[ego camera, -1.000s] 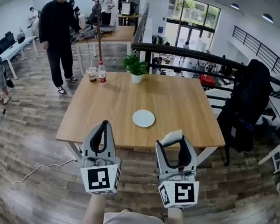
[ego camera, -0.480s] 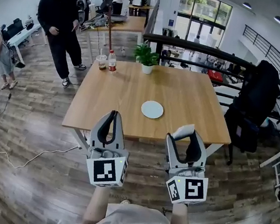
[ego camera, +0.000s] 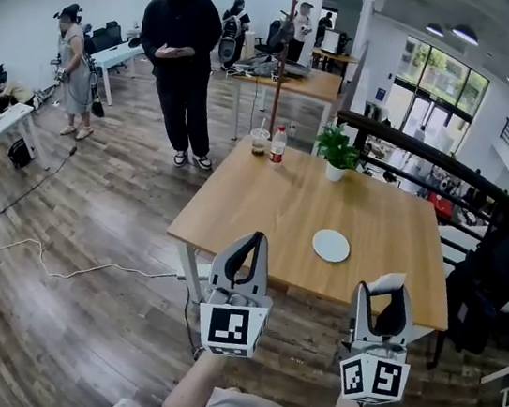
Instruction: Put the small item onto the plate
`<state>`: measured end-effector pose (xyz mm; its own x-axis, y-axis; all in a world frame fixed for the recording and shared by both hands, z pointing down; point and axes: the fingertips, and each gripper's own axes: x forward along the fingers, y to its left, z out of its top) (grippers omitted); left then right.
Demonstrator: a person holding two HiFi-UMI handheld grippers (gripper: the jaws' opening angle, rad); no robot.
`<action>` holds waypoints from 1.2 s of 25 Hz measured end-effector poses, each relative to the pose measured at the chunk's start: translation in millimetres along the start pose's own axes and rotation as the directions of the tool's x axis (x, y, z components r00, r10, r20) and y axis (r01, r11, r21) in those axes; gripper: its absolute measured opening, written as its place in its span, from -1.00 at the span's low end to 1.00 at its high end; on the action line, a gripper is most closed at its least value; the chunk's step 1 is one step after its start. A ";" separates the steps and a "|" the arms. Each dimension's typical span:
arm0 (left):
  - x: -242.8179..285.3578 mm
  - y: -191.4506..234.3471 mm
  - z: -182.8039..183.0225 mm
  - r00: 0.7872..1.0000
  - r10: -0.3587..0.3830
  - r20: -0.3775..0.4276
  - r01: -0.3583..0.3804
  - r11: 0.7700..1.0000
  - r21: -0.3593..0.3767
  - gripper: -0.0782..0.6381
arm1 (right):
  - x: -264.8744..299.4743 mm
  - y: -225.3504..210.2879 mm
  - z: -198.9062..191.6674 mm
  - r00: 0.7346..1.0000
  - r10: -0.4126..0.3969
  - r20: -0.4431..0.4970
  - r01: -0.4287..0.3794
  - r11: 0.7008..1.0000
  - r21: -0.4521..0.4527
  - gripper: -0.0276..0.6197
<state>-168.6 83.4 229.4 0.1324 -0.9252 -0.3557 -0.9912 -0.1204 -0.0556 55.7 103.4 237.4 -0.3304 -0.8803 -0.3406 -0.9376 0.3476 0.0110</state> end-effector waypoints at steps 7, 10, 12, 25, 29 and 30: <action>0.1 37.2 0.8 1.000 0.019 0.010 -0.019 1.000 0.007 -0.76 | 14.0 35.3 -0.3 0.999 0.028 0.026 -0.030 0.999 0.044 0.04; 4.6 41.1 -0.6 1.000 -0.008 0.018 0.008 1.000 -0.004 -0.76 | 14.0 39.3 0.6 1.000 0.003 0.031 -0.004 1.000 0.024 0.04; 6.9 42.5 -0.6 0.999 -0.029 0.022 0.029 1.000 -0.004 -0.76 | 12.3 41.0 -0.6 0.999 -0.023 0.030 0.022 1.000 0.012 0.04; 46.0 1.2 -27.3 0.986 -0.168 0.015 0.169 0.985 -0.035 -0.76 | 20.6 16.3 3.3 0.993 -0.090 0.080 0.096 0.992 -0.078 0.04; 76.3 -9.0 -47.1 0.985 -0.174 0.010 0.175 0.985 -0.006 -0.76 | 49.8 -8.1 -11.5 0.990 -0.062 0.125 0.073 0.994 -0.082 0.04; 85.6 -11.2 -53.4 0.984 -0.177 0.004 0.177 0.984 0.002 -0.76 | 59.3 -16.4 -16.8 0.990 -0.067 0.125 0.078 0.993 -0.084 0.04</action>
<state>-146.6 -13.6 249.4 0.3057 -0.8880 -0.3436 -0.9521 -0.2815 -0.1197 49.7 40.0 232.9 -0.2509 -0.8541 -0.4555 -0.9662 0.2497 0.0640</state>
